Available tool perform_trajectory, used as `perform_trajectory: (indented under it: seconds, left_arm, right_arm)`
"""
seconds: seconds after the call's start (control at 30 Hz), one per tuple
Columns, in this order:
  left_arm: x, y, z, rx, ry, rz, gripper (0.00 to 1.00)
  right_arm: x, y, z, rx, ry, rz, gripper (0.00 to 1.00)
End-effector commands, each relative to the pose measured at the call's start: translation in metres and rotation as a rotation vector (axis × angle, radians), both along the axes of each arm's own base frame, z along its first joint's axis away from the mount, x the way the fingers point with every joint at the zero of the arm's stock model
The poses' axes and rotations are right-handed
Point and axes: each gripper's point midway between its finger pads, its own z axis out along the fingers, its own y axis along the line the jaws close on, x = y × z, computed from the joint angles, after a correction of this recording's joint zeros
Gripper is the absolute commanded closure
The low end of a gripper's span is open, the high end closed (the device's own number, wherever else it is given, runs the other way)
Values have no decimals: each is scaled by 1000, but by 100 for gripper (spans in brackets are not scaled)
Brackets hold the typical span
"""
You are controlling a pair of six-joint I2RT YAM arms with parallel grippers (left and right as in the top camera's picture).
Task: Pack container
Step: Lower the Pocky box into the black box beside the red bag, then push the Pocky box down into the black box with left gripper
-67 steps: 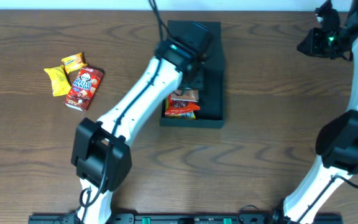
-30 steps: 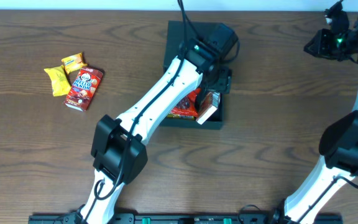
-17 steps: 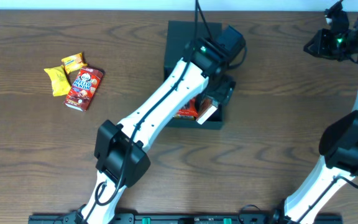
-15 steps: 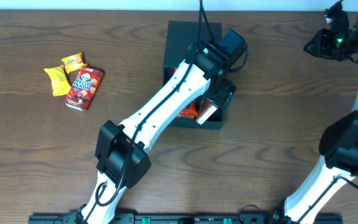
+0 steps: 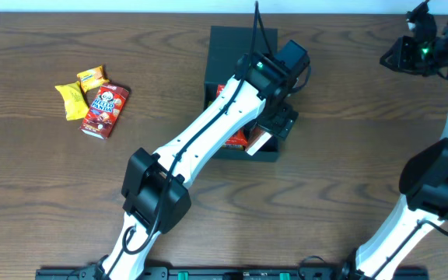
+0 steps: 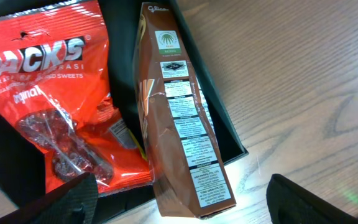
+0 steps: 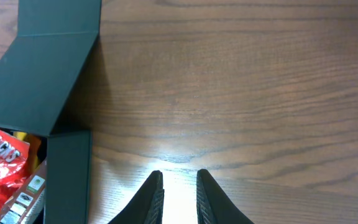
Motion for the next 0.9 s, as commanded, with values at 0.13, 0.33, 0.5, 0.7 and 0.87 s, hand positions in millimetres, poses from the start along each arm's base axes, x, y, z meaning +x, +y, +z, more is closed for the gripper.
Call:
perform_trajectory:
  seconds: [0.13, 0.33, 0.5, 0.7, 0.87]
  left_arm:
    - [-12, -10, -20, 28, 33, -68, 9]
    - [-14, -5, -47, 87, 84, -61, 19]
    - [-1, 8, -48, 167, 16, -46, 23]
    - [5, 8, -48, 174, -11, -45, 27]
    - [10, 2, -50, 153, -28, -44, 33]
  right_arm:
    - [-2, -1, 13, 2, -32, 4, 82]
    - [-2, 0, 13, 2, -32, 4, 82]
    - [-1, -1, 13, 2, -34, 4, 82]
    - [-1, 0, 14, 7, -38, 7, 82]
    - [-1, 0, 14, 7, -37, 6, 82]
